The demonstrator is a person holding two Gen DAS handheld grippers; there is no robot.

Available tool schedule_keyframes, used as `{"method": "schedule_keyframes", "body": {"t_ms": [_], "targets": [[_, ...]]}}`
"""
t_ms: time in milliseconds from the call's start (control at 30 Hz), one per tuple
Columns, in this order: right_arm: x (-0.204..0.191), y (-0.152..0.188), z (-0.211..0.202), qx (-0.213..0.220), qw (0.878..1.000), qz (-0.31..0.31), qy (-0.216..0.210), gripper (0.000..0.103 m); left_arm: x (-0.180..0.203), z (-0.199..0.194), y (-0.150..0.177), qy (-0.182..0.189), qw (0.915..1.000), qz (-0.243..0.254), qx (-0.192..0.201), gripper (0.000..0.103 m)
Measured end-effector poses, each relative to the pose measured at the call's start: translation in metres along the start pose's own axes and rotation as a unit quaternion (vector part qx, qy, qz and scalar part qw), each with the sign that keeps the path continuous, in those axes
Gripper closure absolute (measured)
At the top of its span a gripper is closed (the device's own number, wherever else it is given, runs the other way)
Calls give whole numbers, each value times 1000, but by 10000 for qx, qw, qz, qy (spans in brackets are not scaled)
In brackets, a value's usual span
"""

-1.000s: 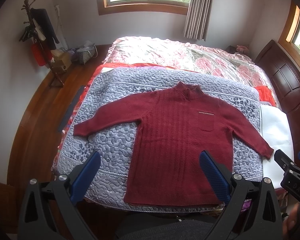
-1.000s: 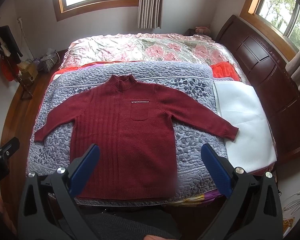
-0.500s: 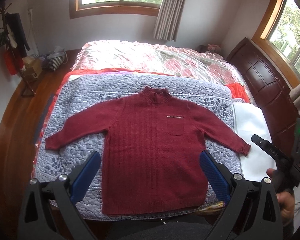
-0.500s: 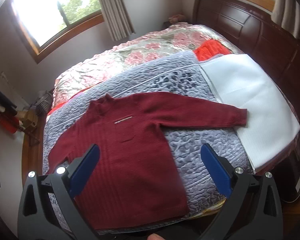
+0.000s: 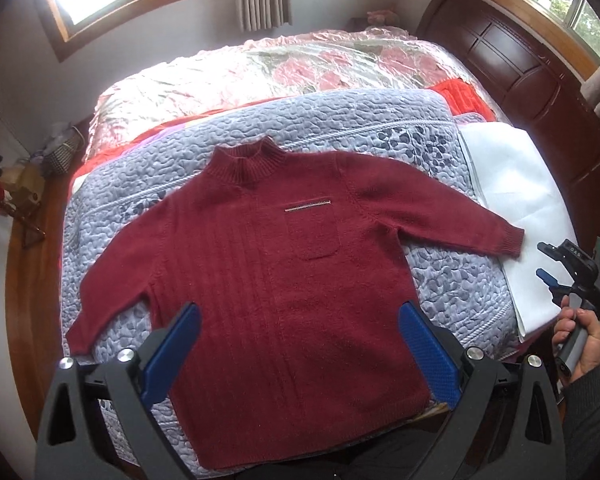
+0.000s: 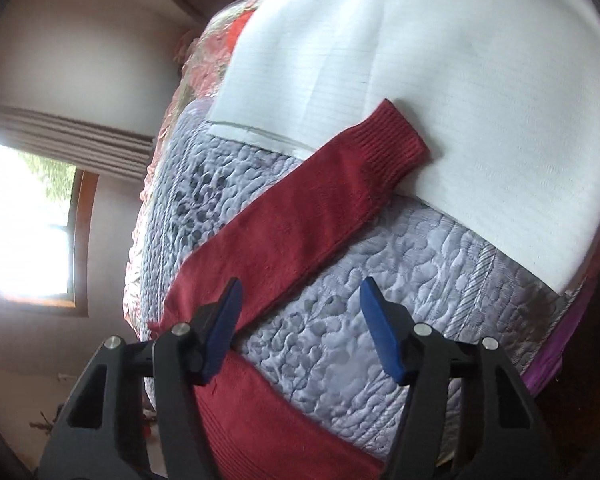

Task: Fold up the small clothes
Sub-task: 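Reach the right tool to the sweater's sleeve cuff and grasp it, then carry the cuff with the right tool across the sweater body toward the collar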

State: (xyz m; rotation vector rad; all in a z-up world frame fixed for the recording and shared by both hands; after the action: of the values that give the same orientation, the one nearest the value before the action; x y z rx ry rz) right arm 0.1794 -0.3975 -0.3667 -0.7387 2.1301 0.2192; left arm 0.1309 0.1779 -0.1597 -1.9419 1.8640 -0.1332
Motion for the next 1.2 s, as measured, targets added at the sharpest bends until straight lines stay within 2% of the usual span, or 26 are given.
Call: {"method": "schedule_keyframes", "body": {"t_ms": [167, 233, 333, 467, 567, 800, 833, 867, 900, 1067, 1200], "targets": [[56, -40, 38, 323, 9939, 988, -362, 71, 23, 37, 0, -47, 9990, 98, -424, 4], [76, -54, 51, 473, 9873, 1418, -536, 76, 32, 51, 2, -25, 9981, 178, -587, 4], [103, -67, 66, 677, 9791, 1854, -495, 76, 42, 67, 7, 0, 9964, 259, -807, 4], [122, -73, 74, 838, 9740, 2072, -373, 76, 52, 77, 9, -1, 9953, 373, -892, 4], [132, -80, 76, 968, 9726, 2089, -328, 72, 55, 81, 8, -23, 9951, 448, -878, 4], [131, -82, 87, 1096, 9729, 2021, -247, 71, 54, 90, 14, -3, 9938, 436, -1021, 4], [130, -82, 87, 1114, 9733, 1988, -265, 75, 52, 90, 15, 2, 9939, 406, -1025, 4], [129, -82, 87, 1116, 9739, 1952, -317, 86, 50, 90, 16, 13, 9940, 362, -1035, 4], [126, -82, 89, 1119, 9742, 1928, -359, 90, 48, 91, 16, 36, 9940, 309, -1047, 4], [112, -87, 71, 1181, 9785, 1638, -421, 93, 30, 103, 23, 125, 9943, -19, -1055, 4], [68, -89, 54, 1162, 9877, 966, -399, 93, 8, 110, 33, 456, 9900, -610, -1186, 4]]}}
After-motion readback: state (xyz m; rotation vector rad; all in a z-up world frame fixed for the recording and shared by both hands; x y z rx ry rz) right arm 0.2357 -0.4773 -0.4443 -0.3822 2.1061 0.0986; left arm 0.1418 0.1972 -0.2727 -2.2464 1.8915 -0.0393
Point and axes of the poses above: each gripper's, at about its wrist camera, not at the fingertips, and z roughly the way its jaws point, x to its right, y to its underside, the point moved 8 cm from there along z, roughly the way its jaws point, and after that the axes turned 14 degrees about -y, right-handed, at the moved point
